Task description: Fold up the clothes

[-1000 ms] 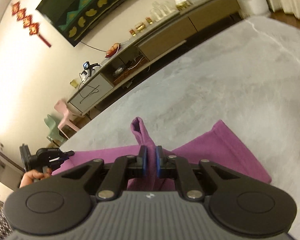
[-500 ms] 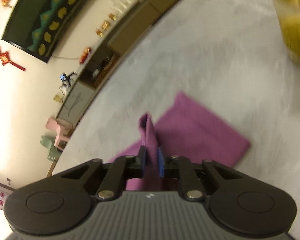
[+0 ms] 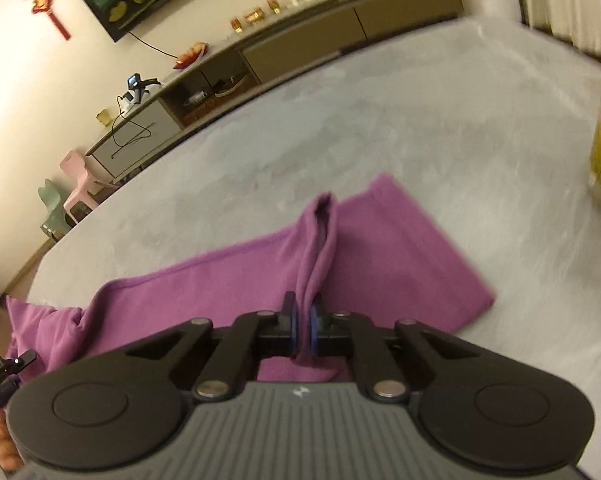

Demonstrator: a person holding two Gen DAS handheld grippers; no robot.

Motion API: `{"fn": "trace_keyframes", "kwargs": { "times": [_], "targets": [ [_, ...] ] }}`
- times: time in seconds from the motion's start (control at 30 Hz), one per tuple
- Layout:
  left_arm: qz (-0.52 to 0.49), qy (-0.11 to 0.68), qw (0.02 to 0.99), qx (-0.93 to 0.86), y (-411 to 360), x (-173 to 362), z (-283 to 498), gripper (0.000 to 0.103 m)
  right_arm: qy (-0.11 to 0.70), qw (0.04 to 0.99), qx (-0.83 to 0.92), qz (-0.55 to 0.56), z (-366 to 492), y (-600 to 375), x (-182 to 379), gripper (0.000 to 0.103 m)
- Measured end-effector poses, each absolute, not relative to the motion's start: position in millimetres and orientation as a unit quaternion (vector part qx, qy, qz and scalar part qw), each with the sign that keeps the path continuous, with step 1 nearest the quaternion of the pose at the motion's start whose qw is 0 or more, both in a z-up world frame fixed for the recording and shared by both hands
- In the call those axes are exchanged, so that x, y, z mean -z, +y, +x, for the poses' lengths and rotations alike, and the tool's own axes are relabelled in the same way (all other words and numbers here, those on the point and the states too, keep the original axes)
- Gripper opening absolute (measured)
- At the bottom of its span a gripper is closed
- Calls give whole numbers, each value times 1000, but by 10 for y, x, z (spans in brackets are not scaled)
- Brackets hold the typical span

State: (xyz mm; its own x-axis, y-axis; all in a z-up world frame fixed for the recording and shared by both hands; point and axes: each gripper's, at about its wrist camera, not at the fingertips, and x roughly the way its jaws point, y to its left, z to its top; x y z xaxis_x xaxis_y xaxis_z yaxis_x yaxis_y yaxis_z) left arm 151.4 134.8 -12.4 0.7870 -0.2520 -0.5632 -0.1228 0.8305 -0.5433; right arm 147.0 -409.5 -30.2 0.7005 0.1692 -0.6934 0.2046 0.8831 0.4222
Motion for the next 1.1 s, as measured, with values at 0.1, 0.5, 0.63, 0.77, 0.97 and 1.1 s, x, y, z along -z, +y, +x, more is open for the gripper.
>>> {"fn": "trace_keyframes", "kwargs": {
  "times": [0.1,0.5,0.63,0.77,0.97,1.1],
  "targets": [
    [-281,274,918,52,1377,-194,1141,1,369,902,4,224,1422,-4328,100,5],
    [-201,306,929,51,929,-46,754,1,433,880,69,185,1629,-4569,357,5],
    [-188,349,918,27,852,299,752,1,443,876,86,172,1621,-4563,407,5],
    [-197,353,914,26,882,427,741,1,442,879,87,155,1498,-4492,370,15],
    [-227,338,912,56,1018,399,890,9,414,897,48,146,1697,-4445,309,56],
    [-241,326,912,61,1077,426,1087,12,422,896,47,125,1839,-4376,408,18]
  ]
}}
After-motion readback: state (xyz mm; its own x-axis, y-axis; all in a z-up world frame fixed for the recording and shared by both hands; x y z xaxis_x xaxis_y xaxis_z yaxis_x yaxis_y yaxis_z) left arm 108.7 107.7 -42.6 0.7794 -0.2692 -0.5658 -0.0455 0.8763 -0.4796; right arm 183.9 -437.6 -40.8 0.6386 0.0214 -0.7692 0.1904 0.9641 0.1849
